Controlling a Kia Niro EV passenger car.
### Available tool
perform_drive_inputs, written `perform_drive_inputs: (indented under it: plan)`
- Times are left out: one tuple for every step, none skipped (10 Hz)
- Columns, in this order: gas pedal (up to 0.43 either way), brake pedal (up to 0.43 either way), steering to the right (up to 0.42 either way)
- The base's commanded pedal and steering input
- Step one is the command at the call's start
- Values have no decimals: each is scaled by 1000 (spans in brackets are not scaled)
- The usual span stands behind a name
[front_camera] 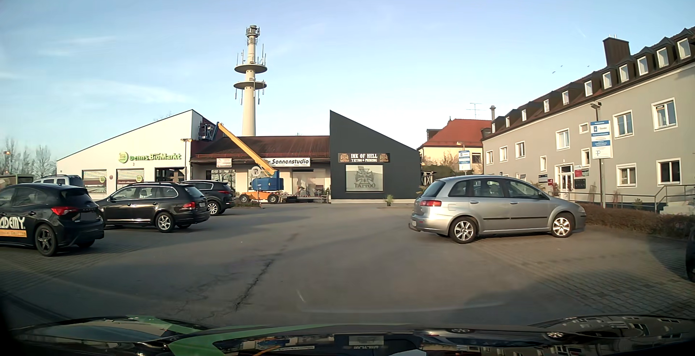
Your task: Follow the waypoints while adhering to traffic rules and regulations
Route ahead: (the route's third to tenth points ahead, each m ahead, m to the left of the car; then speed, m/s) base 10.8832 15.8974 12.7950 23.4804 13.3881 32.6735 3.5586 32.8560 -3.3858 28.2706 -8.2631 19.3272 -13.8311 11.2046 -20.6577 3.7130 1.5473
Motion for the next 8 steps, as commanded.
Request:
perform_drive_inputs:
  plan:
    - [47, 0, -682]
    - [47, 0, -705]
    - [47, 0, -724]
    - [47, 0, -739]
    - [47, 0, -757]
    - [47, 0, -773]
    - [47, 0, -789]
    - [47, 0, -806]
